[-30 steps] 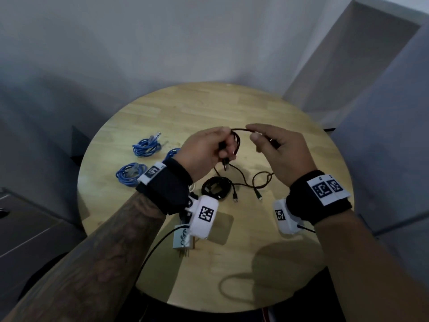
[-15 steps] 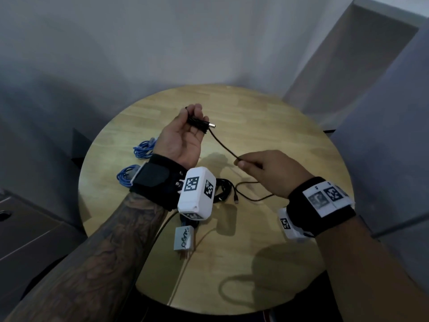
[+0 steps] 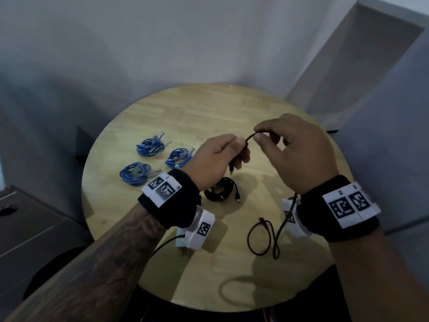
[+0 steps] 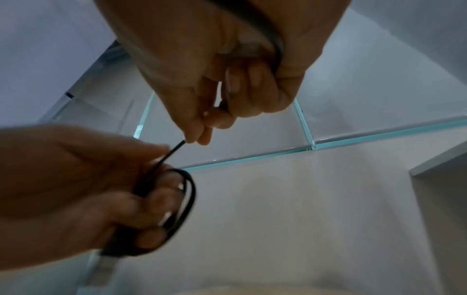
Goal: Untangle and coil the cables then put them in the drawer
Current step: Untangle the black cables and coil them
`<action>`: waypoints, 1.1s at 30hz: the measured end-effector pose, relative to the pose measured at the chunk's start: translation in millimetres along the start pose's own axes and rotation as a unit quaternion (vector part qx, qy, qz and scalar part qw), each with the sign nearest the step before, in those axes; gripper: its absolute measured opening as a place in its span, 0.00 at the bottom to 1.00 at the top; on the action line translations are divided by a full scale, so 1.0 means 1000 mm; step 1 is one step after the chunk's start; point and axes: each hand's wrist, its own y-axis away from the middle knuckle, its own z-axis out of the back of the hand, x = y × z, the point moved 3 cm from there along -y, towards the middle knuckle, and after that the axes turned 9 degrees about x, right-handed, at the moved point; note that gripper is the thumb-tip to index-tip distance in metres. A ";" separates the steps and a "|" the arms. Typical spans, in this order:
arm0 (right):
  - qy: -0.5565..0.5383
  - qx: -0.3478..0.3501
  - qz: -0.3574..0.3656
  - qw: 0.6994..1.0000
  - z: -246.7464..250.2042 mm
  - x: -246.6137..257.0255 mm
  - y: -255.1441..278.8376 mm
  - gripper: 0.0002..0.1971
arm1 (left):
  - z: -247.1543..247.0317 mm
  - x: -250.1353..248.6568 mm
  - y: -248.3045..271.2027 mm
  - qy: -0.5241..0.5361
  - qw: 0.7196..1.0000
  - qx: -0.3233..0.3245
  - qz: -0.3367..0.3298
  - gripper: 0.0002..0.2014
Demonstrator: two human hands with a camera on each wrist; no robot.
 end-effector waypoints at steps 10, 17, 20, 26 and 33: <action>-0.134 0.232 -0.067 0.961 -0.051 -0.003 0.007 0.13 | 0.017 0.003 -0.003 0.618 0.783 -0.059 0.044 0.12; -0.164 0.287 -0.031 0.943 -0.049 0.017 0.016 0.11 | 0.038 0.028 -0.002 0.409 0.878 -0.249 0.016 0.11; -0.205 0.247 -0.027 0.947 -0.041 0.023 0.014 0.10 | 0.029 0.020 0.002 0.165 0.962 -0.217 0.014 0.09; -0.140 0.110 -0.002 0.984 -0.027 0.002 0.004 0.06 | 0.002 0.007 0.005 0.042 0.997 0.007 0.063 0.17; -0.131 0.160 -0.034 0.978 -0.048 -0.021 0.005 0.14 | -0.004 0.003 0.007 0.471 0.872 0.046 0.126 0.13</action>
